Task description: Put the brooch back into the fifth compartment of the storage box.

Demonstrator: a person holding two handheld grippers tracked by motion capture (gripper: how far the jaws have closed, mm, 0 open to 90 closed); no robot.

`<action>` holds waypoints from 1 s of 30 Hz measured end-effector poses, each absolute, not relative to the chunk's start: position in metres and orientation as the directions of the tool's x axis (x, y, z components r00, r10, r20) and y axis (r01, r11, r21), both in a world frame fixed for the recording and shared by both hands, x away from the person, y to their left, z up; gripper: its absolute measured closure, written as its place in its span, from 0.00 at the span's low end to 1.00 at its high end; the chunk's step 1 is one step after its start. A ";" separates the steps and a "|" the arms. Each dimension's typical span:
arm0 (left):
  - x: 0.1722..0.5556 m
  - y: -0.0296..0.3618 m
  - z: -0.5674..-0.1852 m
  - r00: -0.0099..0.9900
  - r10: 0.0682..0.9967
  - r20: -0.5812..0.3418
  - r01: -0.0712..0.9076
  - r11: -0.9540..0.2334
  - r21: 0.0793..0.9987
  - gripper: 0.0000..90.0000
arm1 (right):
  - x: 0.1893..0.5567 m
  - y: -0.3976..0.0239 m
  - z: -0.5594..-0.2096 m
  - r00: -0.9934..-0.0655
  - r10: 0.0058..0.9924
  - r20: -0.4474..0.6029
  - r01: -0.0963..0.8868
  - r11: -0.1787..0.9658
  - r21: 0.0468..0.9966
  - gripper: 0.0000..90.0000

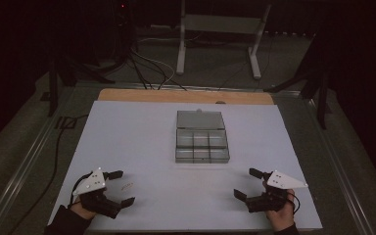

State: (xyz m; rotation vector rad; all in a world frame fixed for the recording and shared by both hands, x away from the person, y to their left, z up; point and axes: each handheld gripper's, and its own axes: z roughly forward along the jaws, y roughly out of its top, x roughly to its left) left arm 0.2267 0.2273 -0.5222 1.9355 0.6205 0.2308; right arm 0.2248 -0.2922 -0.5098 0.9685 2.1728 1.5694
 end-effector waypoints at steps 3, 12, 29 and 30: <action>0.227 0.227 -0.522 0.849 0.517 -0.111 0.316 -0.327 0.890 0.01 | 0.224 -0.292 -0.508 -0.734 0.663 0.147 0.345 0.177 0.922 0.00; 0.225 0.227 -0.521 0.854 0.508 -0.115 0.314 -0.326 0.891 0.01 | 0.225 -0.292 -0.508 -0.737 0.659 0.154 0.348 0.175 0.921 0.00; 0.229 0.231 -0.496 0.882 0.457 -0.115 0.264 -0.277 0.924 0.01 | 0.226 -0.289 -0.507 -0.748 0.643 0.165 0.347 0.167 0.923 0.00; 0.230 0.231 -0.496 0.882 0.456 -0.116 0.264 -0.276 0.924 0.01 | 0.226 -0.289 -0.507 -0.748 0.644 0.163 0.347 0.169 0.922 0.00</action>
